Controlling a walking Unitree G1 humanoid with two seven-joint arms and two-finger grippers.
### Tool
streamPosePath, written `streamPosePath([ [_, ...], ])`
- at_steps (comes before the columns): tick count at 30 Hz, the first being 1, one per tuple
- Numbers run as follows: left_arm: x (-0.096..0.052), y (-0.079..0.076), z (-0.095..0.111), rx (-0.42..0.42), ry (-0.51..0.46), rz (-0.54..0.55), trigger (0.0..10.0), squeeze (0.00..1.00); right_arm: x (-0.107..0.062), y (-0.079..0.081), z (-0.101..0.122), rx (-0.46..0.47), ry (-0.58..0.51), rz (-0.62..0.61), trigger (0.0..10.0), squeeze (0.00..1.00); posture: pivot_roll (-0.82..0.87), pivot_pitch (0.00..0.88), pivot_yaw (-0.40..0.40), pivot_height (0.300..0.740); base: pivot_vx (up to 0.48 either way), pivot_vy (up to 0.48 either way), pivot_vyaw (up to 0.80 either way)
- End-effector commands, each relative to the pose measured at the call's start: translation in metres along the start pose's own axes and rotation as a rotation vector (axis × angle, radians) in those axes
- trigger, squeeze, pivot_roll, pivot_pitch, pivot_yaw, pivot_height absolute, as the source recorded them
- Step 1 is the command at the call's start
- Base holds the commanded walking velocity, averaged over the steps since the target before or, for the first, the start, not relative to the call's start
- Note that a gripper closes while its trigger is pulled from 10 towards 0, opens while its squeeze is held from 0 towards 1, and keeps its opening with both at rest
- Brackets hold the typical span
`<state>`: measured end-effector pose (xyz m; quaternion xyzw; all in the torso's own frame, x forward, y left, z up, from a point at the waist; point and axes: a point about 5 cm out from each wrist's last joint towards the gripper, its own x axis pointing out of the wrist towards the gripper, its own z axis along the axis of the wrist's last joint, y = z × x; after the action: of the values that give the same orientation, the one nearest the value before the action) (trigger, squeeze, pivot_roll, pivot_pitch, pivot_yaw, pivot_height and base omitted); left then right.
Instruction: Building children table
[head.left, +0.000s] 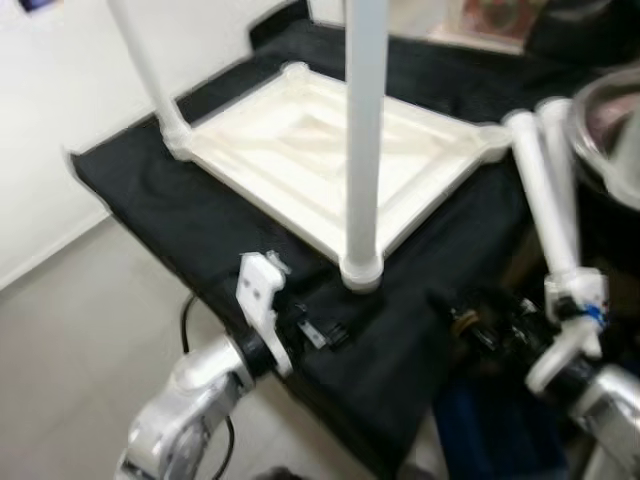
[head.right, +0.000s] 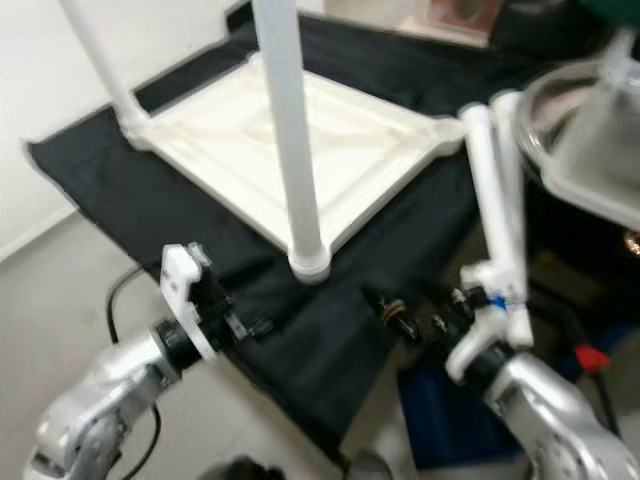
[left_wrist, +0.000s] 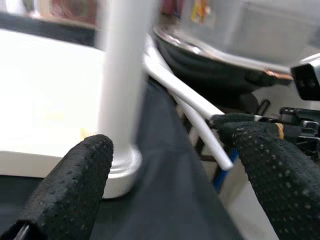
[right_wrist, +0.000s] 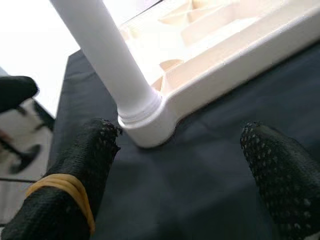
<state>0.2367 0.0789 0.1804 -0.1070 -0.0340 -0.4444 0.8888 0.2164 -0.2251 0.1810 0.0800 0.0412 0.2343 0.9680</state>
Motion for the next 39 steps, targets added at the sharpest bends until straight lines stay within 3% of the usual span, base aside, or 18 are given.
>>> streamPosePath([
  [1,-0.004,0.005,-0.004,0.011,0.017,0.03,10.0,0.0,0.002,-0.001,-0.004,-0.008,0.02,-0.017,10.0,0.0,-0.13,0.165,0.037,0.74,0.0,0.0,-0.8],
  [13,-0.004,0.014,-0.002,0.051,-0.026,0.08,10.0,0.0,0.005,-0.011,-0.006,-0.054,0.037,-0.09,10.0,0.0,-0.13,0.148,0.043,0.74,0.0,0.0,-0.8],
  [26,-0.006,0.022,-0.003,0.096,-0.036,0.143,10.0,0.0,0.007,-0.013,-0.009,-0.102,0.058,-0.061,10.0,0.0,-0.13,0.144,0.04,0.74,0.0,0.0,-0.76],
  [36,-0.007,0.019,-0.002,0.06,-0.045,0.106,10.0,0.0,0.01,-0.01,-0.015,-0.12,0.073,-0.029,10.0,0.0,-0.12,0.142,0.039,0.74,0.0,0.0,0.0],
  [39,-0.006,0.012,-0.004,0.041,-0.037,0.05,10.0,0.0,0.008,-0.011,-0.018,-0.125,0.089,-0.028,10.0,0.0,-0.13,0.142,0.043,0.74,0.0,-0.081,0.0],
])
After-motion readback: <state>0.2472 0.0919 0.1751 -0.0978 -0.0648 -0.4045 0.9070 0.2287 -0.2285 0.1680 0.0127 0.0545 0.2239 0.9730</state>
